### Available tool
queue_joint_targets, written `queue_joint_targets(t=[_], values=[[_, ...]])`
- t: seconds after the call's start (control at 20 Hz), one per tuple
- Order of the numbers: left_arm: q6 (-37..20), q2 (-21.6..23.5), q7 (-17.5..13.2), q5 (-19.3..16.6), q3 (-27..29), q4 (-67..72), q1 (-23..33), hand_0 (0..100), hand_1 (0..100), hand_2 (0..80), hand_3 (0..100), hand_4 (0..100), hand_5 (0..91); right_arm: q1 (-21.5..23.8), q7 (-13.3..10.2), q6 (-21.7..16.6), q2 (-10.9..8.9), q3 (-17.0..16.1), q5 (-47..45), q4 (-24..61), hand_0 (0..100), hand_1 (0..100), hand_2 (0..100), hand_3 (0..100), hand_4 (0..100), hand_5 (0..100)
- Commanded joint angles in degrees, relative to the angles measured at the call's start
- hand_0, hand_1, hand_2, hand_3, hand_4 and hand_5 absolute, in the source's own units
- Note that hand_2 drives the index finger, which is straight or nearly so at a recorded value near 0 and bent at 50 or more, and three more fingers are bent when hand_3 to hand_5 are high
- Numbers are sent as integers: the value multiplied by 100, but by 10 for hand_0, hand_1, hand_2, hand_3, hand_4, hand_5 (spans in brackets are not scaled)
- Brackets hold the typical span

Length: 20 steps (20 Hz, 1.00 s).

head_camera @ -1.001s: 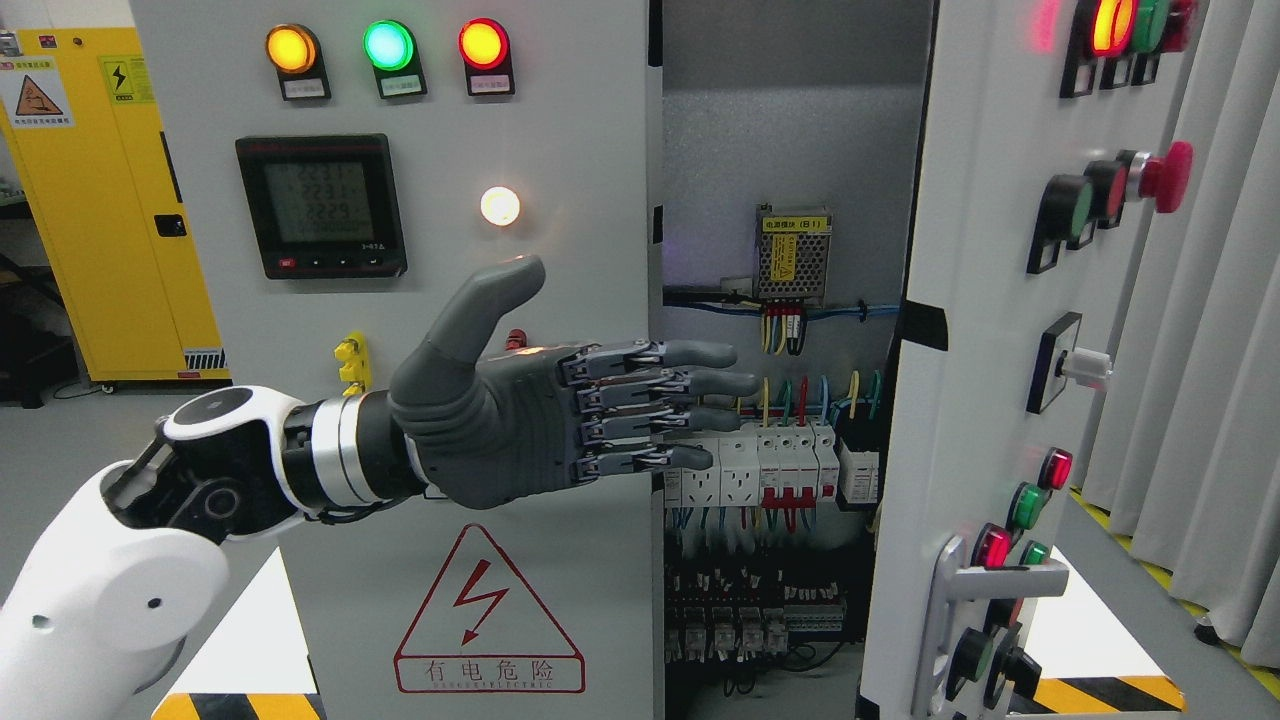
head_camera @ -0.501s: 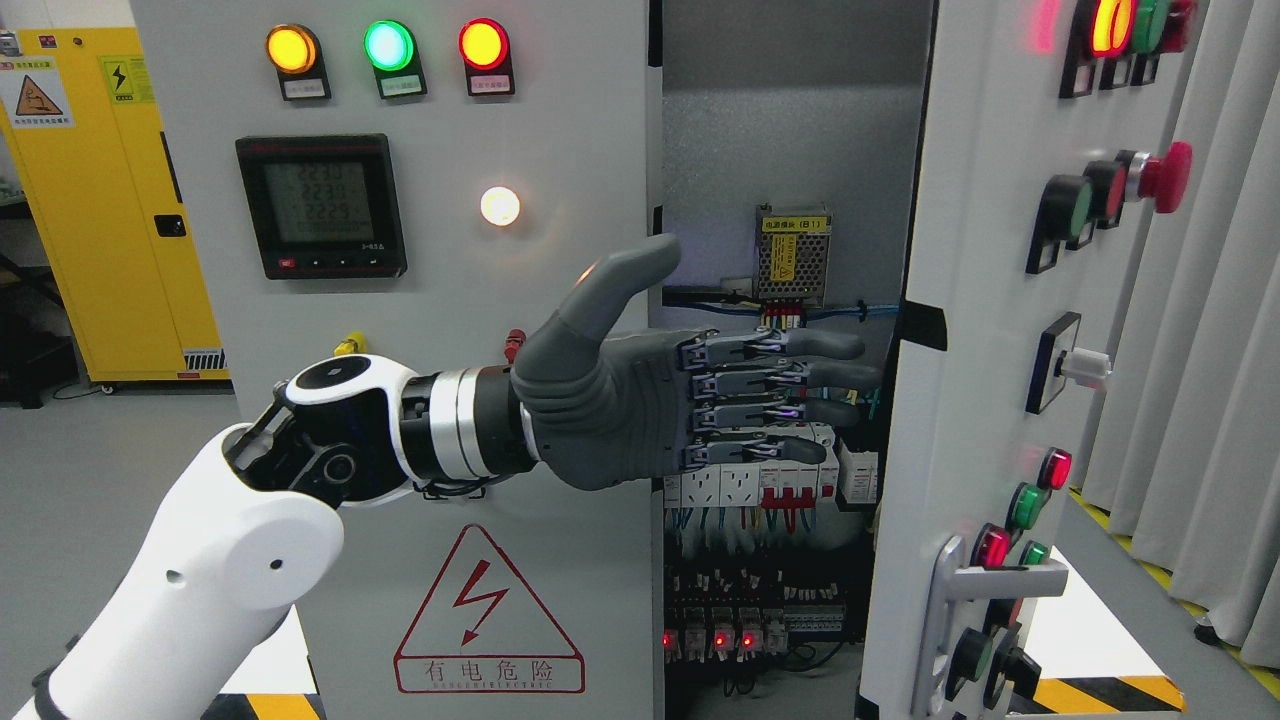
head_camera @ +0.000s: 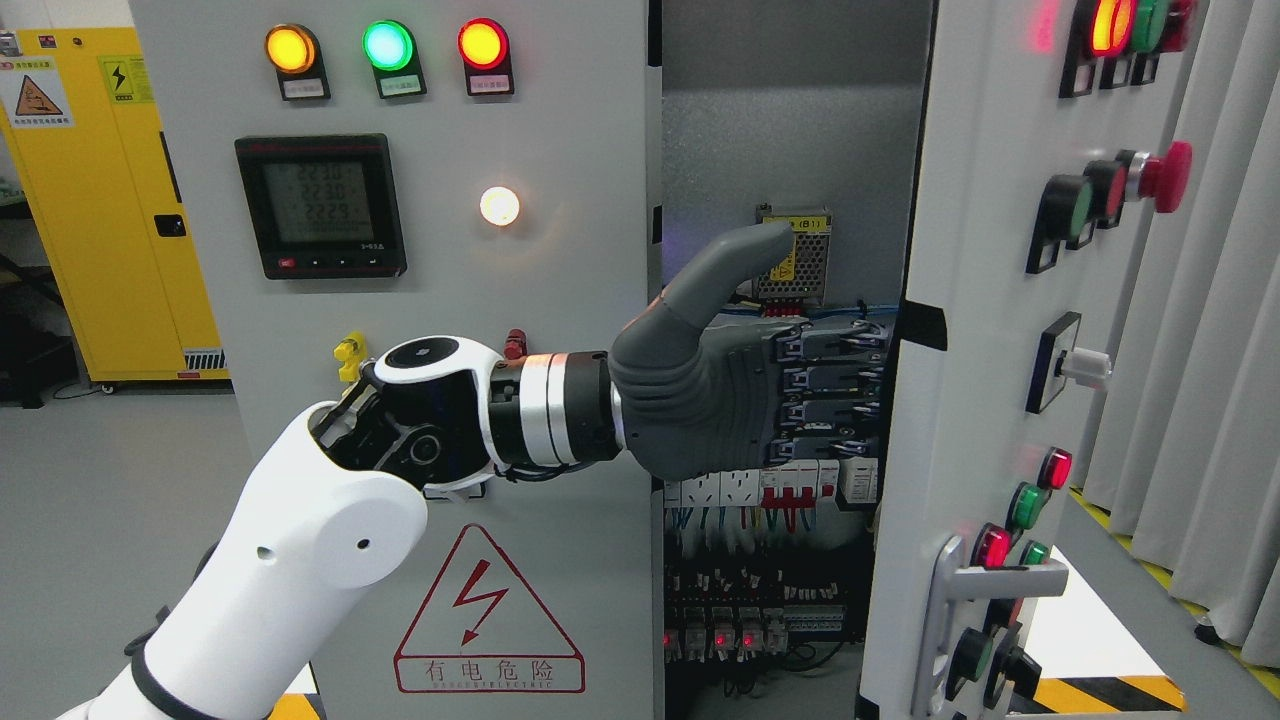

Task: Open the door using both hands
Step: 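Push the ajar door outward with the left hand to swing it wide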

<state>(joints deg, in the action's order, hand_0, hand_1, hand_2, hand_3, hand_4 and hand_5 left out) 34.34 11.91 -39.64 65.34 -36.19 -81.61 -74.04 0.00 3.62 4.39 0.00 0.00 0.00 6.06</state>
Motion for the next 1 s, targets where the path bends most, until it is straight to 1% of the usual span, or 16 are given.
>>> queue_joint_targets(t=[0.0, 0.35, 0.55, 0.6, 0.75, 0.8, 0.95], values=[[3, -471, 79, -21, -20, 49, -14, 0, 0, 0, 0, 0, 0, 106, -1, 0, -132, -35, 9, 0, 218, 0, 0, 0, 0, 0], [3, -479, 79, 41, 59, -365, 118, 0, 0, 0, 0, 0, 0, 106, -1, 0, -132, -35, 9, 0, 218, 0, 0, 0, 0, 0], [3, -655, 114, 41, 59, -373, 127, 0, 0, 0, 0, 0, 0, 106, -1, 0, -132, -35, 9, 0, 218, 0, 0, 0, 0, 0], [3, -760, 219, 41, 59, -373, 127, 0, 0, 0, 0, 0, 0, 106, -1, 0, -132, -35, 9, 0, 218, 0, 0, 0, 0, 0], [3, -1129, 780, 41, 42, -347, 144, 0, 0, 0, 0, 0, 0, 106, -1, 0, -132, -35, 9, 0, 217, 0, 0, 0, 0, 0], [3, -1217, 913, 32, 24, -347, 144, 0, 0, 0, 0, 0, 0, 106, 7, 0, -132, -35, 9, 0, 217, 0, 0, 0, 0, 0], [3, -1445, 1046, 23, -11, -347, 153, 0, 0, 0, 0, 0, 0, 106, -1, 0, -132, -26, 9, 0, 217, 0, 0, 0, 0, 0]])
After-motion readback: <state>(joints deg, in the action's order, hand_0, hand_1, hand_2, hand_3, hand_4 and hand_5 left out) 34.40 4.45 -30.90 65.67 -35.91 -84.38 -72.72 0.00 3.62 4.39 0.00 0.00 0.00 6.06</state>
